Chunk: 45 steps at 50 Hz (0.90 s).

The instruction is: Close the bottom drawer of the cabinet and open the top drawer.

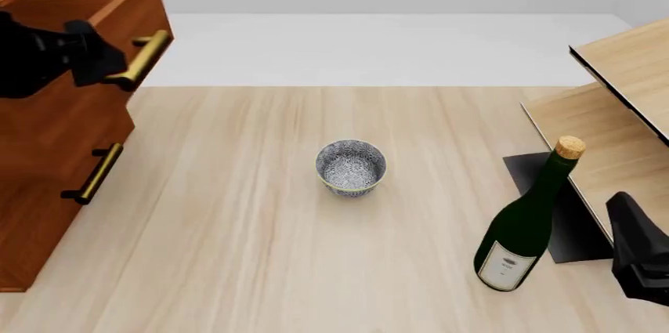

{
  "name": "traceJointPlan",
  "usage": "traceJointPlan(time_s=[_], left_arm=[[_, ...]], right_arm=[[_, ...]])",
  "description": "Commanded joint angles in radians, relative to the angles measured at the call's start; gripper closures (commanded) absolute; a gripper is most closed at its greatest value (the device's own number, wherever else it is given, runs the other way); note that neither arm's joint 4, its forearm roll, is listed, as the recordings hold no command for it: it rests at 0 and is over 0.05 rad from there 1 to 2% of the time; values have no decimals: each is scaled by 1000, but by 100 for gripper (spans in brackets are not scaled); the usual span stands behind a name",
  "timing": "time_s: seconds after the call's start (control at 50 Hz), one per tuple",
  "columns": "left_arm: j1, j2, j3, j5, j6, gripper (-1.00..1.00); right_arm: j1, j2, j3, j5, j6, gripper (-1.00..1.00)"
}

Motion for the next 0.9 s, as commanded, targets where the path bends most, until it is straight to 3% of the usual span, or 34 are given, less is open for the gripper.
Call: traceJointPlan(time_s=[0.02,0.9], left_arm=[[-53,52,26,-14,-19,-100],[-206,148,-69,-56,-76,-100]], right_arm=[[0,-2,0,2,1,-100],[-6,21,-1,-18,9,-100]])
